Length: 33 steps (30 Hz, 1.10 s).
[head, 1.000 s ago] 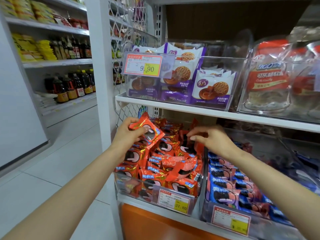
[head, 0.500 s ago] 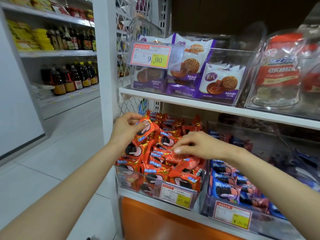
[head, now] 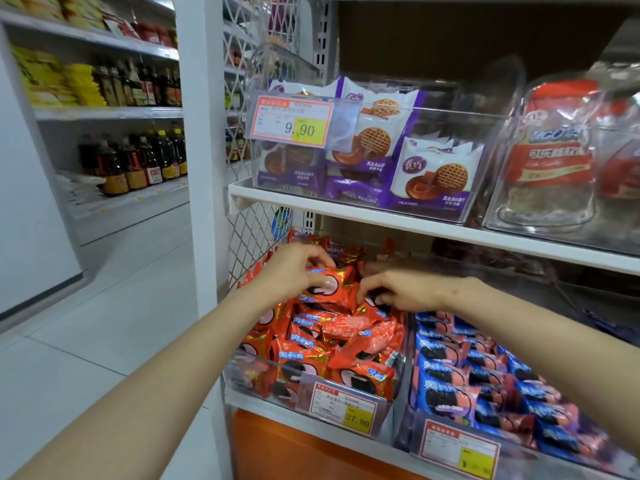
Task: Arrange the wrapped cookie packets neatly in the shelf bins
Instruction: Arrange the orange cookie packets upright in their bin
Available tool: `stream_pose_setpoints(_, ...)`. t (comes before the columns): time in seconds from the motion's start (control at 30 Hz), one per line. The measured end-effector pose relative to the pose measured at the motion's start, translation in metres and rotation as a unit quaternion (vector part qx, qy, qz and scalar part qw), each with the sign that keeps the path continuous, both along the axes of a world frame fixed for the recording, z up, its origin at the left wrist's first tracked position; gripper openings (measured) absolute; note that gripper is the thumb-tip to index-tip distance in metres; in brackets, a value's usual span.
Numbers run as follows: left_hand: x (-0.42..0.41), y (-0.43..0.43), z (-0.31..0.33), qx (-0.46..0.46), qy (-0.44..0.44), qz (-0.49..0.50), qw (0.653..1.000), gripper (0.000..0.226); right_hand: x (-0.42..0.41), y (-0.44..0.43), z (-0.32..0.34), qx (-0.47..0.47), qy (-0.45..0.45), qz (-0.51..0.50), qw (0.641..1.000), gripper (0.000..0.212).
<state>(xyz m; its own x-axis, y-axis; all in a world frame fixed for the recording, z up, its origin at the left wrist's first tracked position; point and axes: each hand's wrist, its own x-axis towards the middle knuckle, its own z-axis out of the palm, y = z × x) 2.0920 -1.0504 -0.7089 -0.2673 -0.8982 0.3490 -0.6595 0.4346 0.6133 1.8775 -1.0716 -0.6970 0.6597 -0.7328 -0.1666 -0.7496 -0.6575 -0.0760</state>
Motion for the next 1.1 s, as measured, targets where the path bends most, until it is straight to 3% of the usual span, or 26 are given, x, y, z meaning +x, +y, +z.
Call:
stream_pose_setpoints(0.13, -0.015, -0.014, -0.008, -0.005, -0.114, -0.025, 0.993, 0.026, -0.012, -0.006, -0.005, -0.031, -0.023, 0.015, 0.999, 0.018)
stream_pose_setpoints(0.47, -0.006, -0.014, -0.009, -0.037, -0.279, -0.050, 0.958, 0.037, -0.019, -0.007, -0.014, -0.019, -0.071, 0.000, 0.997, 0.013)
stream_pose_setpoints(0.63, -0.008, -0.013, -0.015, -0.094, -0.313, -0.034, 0.945, 0.039, -0.009, -0.005, -0.010, 0.048, -0.126, -0.023, 0.991, 0.037)
stream_pose_setpoints(0.77, -0.007, -0.012, -0.020, -0.112, -0.314, -0.004, 0.943, 0.050, -0.008, -0.007, -0.003, 0.061, -0.096, -0.009, 0.993, 0.054)
stream_pose_setpoints(1.0, 0.010, -0.010, -0.008, -0.070, -0.343, 0.023, 0.937, 0.075, -0.004, -0.010, -0.006, 0.056, -0.090, -0.017, 0.994, 0.032)
stream_pose_setpoints(1.1, 0.011, -0.009, -0.014, -0.078, -0.363, 0.028, 0.928, 0.077, -0.002, -0.007, -0.004, 0.063, -0.094, -0.021, 0.993, 0.043)
